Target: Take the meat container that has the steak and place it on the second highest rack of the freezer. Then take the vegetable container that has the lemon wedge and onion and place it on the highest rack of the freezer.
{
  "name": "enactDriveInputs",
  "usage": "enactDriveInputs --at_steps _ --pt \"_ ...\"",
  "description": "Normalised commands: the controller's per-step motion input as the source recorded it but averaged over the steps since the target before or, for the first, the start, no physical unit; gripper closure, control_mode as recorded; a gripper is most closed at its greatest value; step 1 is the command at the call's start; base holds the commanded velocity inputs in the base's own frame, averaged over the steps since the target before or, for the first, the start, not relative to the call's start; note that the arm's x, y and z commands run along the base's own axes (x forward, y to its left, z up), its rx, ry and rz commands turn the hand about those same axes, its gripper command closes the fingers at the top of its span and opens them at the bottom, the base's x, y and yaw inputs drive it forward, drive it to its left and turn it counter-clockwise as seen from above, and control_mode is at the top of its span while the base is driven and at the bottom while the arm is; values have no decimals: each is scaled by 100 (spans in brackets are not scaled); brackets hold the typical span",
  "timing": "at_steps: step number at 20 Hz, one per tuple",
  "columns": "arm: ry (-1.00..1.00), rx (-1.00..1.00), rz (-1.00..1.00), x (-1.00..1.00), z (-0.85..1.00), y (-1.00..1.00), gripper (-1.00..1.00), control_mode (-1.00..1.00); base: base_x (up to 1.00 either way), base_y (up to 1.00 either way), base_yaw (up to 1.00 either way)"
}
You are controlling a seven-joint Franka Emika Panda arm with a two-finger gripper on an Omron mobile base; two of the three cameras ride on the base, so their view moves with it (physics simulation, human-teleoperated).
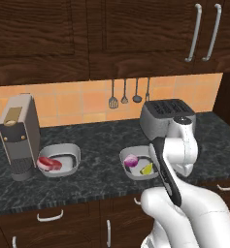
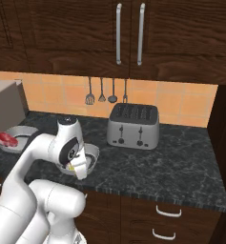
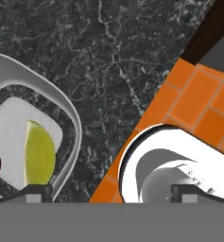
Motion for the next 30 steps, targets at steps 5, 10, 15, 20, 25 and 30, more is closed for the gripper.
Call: enactDriveInputs --at_steps 5,10,15,20,25,30 --pt "0 11 -2 25 -47 0 -100 -100 0 0 0" --pt "0 1 -7 44 -44 0 -100 -100 0 0 0" --pt "5 0 -6 23 -56 0 -100 -100 0 0 0" --pt "10 0 -5 5 -69 7 -100 -100 0 0 0" --pt "7 0 -7 0 -56 22 -100 -100 0 0 0" --pt "4 0 -11 2 -45 26 -100 -100 0 0 0"
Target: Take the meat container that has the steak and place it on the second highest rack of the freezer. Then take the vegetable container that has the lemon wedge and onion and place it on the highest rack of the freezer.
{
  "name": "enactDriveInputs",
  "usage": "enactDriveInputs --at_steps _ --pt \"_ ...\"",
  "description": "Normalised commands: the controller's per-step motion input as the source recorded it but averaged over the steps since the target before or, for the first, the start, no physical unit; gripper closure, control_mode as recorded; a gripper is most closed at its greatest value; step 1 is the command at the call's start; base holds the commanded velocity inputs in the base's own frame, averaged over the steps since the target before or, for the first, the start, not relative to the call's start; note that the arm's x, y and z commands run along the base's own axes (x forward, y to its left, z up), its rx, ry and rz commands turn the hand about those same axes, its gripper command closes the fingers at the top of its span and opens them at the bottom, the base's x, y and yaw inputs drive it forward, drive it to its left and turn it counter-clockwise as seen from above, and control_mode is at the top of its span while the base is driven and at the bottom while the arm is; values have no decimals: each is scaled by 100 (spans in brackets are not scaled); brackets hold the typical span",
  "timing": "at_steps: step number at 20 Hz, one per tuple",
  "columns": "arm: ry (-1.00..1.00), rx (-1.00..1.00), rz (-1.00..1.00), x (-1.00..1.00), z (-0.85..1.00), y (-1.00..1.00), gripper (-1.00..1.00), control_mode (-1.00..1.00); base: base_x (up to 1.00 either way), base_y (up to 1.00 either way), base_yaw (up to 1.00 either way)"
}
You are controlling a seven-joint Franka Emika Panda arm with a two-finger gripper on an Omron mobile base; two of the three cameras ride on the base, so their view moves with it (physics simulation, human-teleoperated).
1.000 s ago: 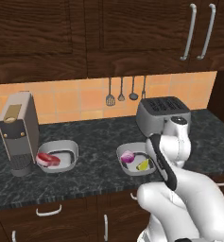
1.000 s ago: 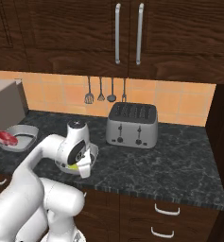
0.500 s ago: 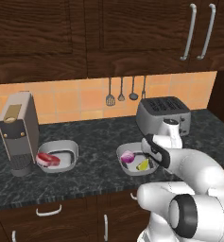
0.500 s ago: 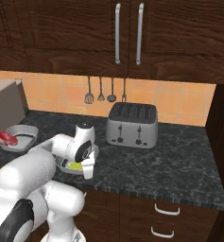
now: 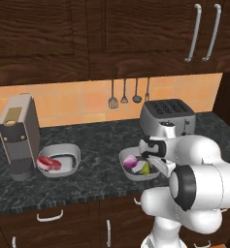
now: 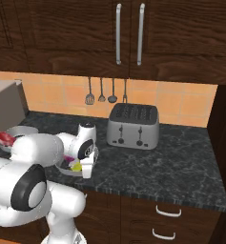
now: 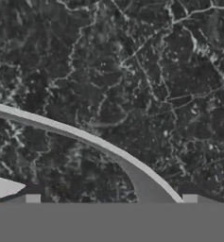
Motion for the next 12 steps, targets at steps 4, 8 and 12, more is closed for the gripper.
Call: enactDriveInputs --at_steps 4,8,12 --pt "1 0 -16 -6 -58 23 100 -100 0 0 0" --pt "-1 0 -18 -31 -53 1 100 -100 0 0 0" --pt "-7 0 -16 -3 -21 0 100 -100 0 0 0"
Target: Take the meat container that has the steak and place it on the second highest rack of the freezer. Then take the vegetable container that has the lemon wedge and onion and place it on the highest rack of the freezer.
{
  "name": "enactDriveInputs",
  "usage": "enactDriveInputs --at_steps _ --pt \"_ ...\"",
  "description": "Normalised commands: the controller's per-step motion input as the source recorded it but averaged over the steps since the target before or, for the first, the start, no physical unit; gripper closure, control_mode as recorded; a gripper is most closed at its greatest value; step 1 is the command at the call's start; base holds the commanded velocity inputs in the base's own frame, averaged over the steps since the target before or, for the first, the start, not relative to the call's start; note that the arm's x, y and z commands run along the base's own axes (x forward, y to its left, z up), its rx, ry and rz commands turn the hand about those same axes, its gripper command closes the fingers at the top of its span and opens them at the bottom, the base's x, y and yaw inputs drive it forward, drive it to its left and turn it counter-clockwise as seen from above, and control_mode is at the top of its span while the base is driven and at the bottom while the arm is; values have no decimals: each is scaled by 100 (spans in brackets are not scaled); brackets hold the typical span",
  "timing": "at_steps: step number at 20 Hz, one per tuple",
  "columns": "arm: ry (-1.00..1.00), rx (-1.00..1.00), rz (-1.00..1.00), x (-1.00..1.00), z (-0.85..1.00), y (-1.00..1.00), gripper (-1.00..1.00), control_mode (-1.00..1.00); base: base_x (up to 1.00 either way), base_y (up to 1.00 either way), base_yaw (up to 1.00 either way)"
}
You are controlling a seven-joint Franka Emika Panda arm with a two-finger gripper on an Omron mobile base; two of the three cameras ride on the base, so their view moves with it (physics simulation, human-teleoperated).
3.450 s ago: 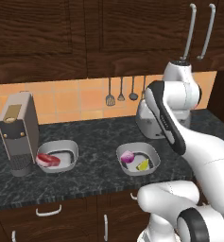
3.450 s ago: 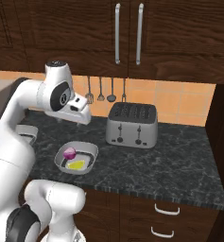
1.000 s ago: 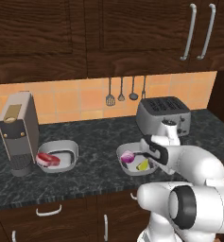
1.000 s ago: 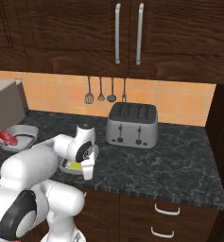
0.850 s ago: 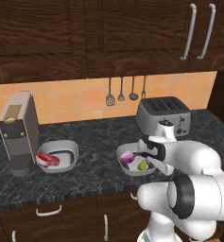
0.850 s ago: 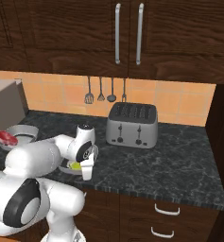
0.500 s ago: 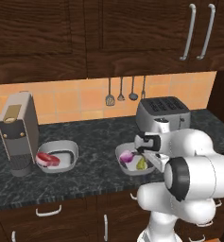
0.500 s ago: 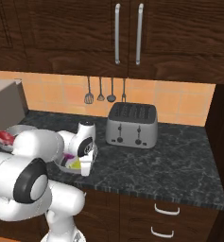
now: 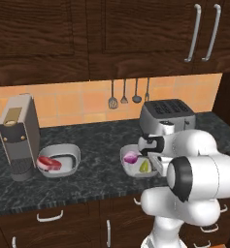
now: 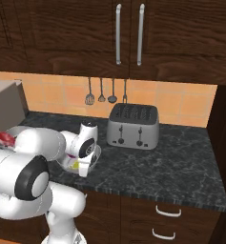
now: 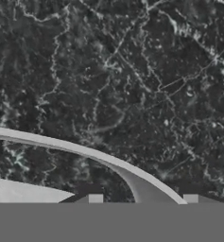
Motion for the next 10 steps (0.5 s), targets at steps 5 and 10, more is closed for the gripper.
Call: enactDriveInputs --at_steps 5,10 --pt "-5 0 -7 0 -4 0 100 -100 0 0 0" --pt "0 0 0 0 10 -5 100 -100 0 0 0"
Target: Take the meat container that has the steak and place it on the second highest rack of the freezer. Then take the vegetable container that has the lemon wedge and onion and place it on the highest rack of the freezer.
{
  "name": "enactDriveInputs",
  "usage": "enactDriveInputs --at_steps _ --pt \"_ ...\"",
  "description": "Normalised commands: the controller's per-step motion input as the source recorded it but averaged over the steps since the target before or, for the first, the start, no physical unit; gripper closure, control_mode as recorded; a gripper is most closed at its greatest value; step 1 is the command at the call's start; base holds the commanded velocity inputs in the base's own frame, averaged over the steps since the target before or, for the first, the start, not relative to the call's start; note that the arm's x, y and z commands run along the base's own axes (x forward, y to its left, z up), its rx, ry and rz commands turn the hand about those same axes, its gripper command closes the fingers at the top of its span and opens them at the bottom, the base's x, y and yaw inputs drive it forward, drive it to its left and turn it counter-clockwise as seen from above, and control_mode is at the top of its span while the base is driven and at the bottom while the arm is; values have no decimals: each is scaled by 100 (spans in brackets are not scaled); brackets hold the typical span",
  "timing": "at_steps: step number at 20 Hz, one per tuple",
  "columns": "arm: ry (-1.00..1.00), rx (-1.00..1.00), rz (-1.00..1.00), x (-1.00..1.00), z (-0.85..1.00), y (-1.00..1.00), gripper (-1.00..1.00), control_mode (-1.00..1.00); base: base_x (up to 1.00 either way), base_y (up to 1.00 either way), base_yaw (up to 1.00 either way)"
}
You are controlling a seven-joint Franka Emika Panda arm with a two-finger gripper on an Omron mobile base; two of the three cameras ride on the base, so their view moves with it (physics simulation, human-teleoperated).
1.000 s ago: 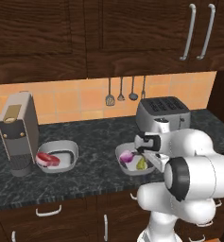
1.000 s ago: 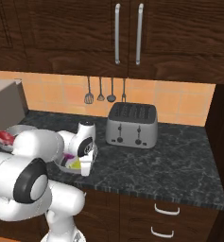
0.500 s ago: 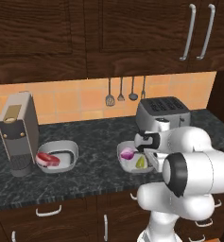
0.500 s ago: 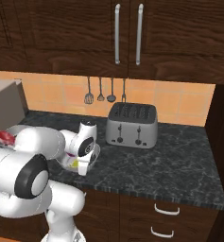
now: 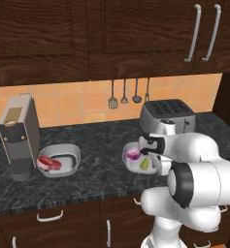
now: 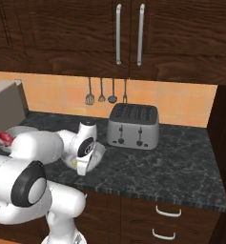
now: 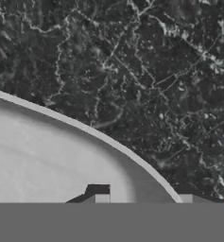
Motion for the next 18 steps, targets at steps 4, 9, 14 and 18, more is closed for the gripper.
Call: enactDriveInputs --at_steps 4,9,14,18 --pt "-2 7 8 0 66 -14 100 -100 0 0 0" --pt "-3 11 20 -27 100 -4 100 -100 0 0 0" --pt "-7 6 33 -69 100 0 100 -100 0 0 0" --pt "-11 3 32 -91 100 1 100 -100 0 0 0"
